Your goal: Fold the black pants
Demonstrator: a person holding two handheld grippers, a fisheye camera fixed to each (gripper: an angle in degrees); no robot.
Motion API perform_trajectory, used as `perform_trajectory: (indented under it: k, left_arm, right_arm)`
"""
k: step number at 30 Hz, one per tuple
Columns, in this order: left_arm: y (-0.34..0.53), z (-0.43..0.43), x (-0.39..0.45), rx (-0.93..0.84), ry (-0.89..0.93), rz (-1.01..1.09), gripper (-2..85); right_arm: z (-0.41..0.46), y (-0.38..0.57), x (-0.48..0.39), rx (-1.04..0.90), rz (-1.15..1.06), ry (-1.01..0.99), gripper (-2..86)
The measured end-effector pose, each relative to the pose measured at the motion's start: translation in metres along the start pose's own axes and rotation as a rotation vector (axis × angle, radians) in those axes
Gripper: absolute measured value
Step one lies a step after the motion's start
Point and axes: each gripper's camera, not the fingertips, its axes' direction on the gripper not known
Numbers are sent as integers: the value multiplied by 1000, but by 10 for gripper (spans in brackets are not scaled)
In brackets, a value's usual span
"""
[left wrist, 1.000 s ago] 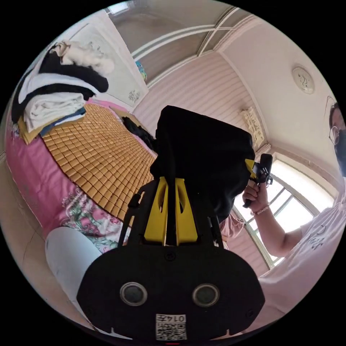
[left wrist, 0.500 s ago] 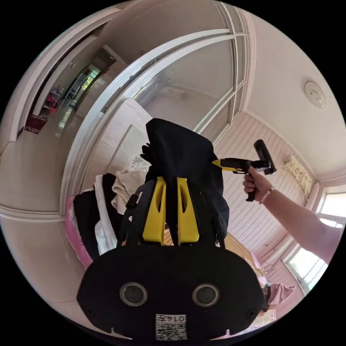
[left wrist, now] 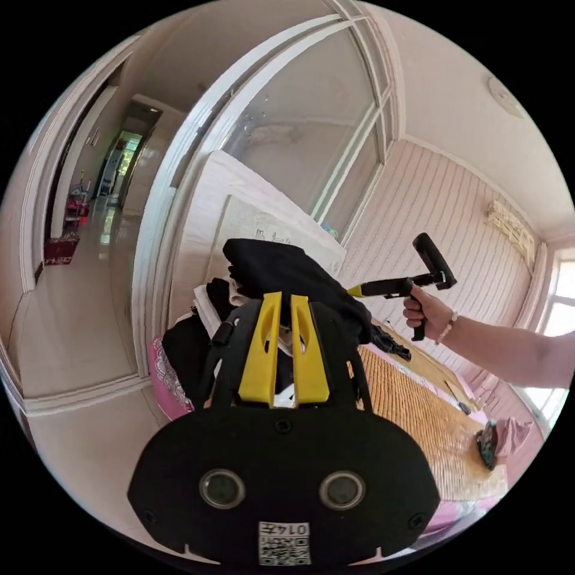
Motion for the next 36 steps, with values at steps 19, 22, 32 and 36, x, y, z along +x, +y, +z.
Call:
perform_trajectory:
  k: [19, 22, 32, 36]
  left_arm:
    - [193, 3, 406, -525, 751, 614, 40]
    - [203, 24, 504, -543, 882, 713, 57]
    - [254, 122, 818, -576, 1003, 833, 107]
    - [275, 164, 930, -661, 997, 821, 125]
  right_arm:
    - [-204, 727, -119, 157, 1218, 639, 121]
    - [-237, 771, -125, 204, 1272, 772, 132]
    - [-333, 809, 2, 207, 1214, 939, 119]
    - [-341, 836, 48, 243, 1259, 993, 130]
